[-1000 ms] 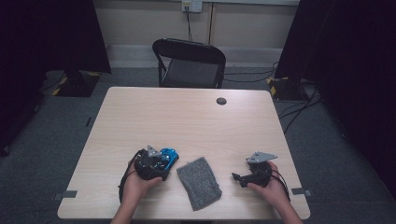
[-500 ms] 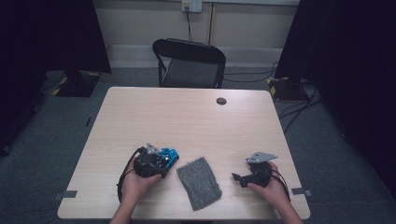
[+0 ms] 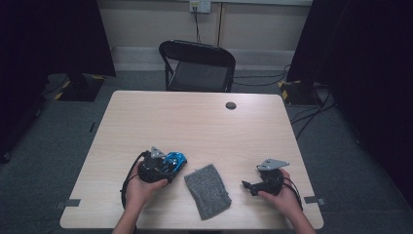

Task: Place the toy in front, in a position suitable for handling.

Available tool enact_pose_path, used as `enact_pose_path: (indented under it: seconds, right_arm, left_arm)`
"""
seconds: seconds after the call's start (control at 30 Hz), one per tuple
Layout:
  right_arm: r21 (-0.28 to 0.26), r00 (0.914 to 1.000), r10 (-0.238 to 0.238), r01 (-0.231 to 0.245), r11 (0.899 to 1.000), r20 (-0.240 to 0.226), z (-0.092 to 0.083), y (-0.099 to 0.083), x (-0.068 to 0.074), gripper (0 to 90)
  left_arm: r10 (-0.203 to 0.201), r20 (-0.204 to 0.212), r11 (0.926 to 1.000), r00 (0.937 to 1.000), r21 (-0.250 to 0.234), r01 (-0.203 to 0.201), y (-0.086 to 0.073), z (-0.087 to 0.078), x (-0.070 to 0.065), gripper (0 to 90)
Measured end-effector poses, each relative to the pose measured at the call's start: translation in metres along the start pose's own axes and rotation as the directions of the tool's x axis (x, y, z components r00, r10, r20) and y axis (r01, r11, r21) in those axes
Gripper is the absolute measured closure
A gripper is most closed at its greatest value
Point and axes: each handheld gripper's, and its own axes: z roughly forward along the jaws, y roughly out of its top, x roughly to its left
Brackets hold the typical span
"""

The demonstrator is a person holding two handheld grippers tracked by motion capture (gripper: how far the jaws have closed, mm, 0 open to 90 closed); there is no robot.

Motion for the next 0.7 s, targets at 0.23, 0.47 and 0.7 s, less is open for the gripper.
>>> enact_pose_path:
  seconds: [0.23, 0.47, 0.7]
  right_arm:
    - [0.0, 1.0, 0.0, 0.0, 1.0, 0.0, 0.0, 0.0, 0.0, 11.2]
    - [0.0, 1.0, 0.0, 0.0, 1.0, 0.001, 0.0, 0.0, 0.0, 11.1]
    - [0.0, 1.0, 0.0, 0.0, 1.0, 0.0, 0.0, 0.0, 0.0, 11.1]
  left_arm:
    - [0.002, -0.006, 1.0, 1.0, -0.01, -0.002, 0.007, -0.005, 0.007, 28.0]
    - [0.006, -0.012, 0.9995, 0.9999, -0.032, -0.006, 0.019, -0.006, 0.012, 28.0]
    - [-0.005, -0.005, 0.9986, 1.0, -0.052, 0.004, 0.035, 0.002, 0.016, 28.0]
